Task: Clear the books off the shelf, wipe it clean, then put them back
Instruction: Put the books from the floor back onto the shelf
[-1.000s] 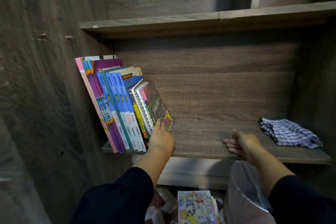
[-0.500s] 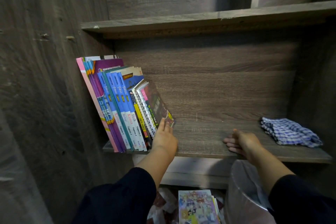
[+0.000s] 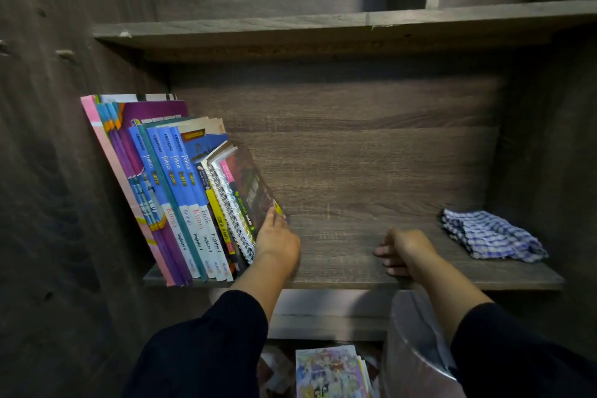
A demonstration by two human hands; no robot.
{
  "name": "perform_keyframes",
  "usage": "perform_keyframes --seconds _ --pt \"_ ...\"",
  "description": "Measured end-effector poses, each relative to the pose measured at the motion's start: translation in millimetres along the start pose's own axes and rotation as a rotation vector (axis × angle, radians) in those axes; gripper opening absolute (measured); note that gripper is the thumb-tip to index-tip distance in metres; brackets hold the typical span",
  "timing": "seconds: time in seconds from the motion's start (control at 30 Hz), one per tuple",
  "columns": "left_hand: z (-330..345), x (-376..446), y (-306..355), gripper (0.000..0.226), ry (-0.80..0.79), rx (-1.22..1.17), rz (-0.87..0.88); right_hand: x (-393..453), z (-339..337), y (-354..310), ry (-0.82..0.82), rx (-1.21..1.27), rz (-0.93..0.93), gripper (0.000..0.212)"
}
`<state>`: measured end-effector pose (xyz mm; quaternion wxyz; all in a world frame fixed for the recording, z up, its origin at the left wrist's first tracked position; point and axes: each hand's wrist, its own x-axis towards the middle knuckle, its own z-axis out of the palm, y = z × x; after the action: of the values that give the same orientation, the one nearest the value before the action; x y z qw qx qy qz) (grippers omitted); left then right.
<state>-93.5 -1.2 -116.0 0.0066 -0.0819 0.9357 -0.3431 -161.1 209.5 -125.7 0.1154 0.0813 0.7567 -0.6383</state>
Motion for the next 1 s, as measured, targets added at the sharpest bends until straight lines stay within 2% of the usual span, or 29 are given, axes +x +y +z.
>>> perform_keyframes --seconds 0.2,0.27,0.5,0.67,0.93,1.0 --pt "5 14 3 0.048 -0.02 0.034 0.005 12 27 -5 0.045 -0.141 -0.134 0.029" --pt "8 17 3 0.048 -0.028 0.025 -0.001 19 39 -4 0.054 -0.277 -0.197 0.04" --pt "9 15 6 0.052 -0.155 0.121 -0.11 1 61 -10 0.05 -0.466 -0.281 0.044" --pt "10 11 3 0.05 -0.052 0.087 -0.059 8 59 -6 0.005 -0.427 -0.276 0.045" --pt "-2 -19 5 0.033 0.135 0.004 0.031 -15 52 1 -0.085 -0.435 -0.328 0.039" --pt "-13 -38 5 0.032 0.202 -0.061 0.046 -39 49 5 -0.128 -0.343 -0.338 0.029"
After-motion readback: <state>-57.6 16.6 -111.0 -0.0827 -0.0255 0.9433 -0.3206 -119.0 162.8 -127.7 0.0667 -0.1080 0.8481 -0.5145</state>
